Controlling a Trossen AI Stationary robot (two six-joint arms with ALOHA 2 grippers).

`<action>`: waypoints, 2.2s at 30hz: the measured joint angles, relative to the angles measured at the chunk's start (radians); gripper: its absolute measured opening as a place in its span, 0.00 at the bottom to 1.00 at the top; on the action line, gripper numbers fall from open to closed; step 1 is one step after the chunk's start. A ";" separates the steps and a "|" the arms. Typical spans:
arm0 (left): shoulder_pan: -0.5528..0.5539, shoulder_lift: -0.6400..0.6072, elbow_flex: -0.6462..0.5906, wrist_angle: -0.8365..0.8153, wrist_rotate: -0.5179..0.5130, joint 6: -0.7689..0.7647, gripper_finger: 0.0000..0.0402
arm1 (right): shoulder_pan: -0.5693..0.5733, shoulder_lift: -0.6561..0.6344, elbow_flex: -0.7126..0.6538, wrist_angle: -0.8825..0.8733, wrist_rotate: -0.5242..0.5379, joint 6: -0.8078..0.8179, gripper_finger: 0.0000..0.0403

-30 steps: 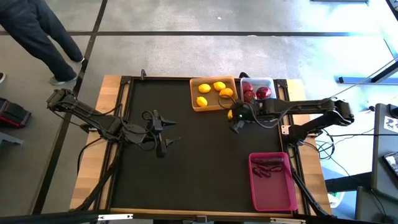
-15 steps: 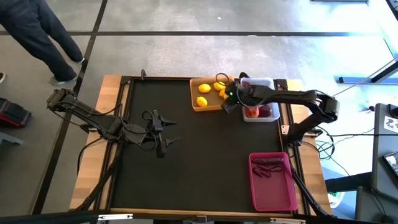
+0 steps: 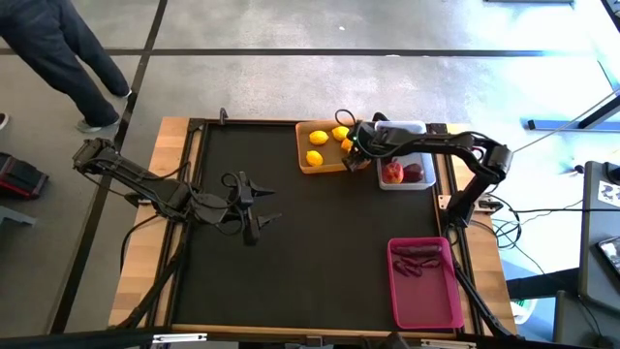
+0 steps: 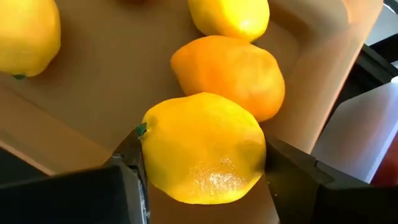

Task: Sort produce into baskets
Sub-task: Put the yellow lemon into the orange bin, then return to Home Position

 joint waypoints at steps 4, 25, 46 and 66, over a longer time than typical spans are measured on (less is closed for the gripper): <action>0.000 0.000 0.000 0.000 0.000 0.002 0.80 | 0.000 0.002 0.000 0.001 0.000 -0.003 0.50; 0.000 0.000 0.000 -0.001 0.008 0.024 0.78 | 0.018 -0.061 0.001 -0.027 -0.003 -0.061 0.76; 0.187 -0.035 -0.012 -0.024 0.291 0.252 0.03 | 0.430 -0.593 -0.137 -0.110 0.018 -0.133 0.31; 0.226 -0.511 -0.417 0.092 0.305 0.237 0.01 | 0.492 -0.950 -0.466 0.236 -0.041 -0.129 0.02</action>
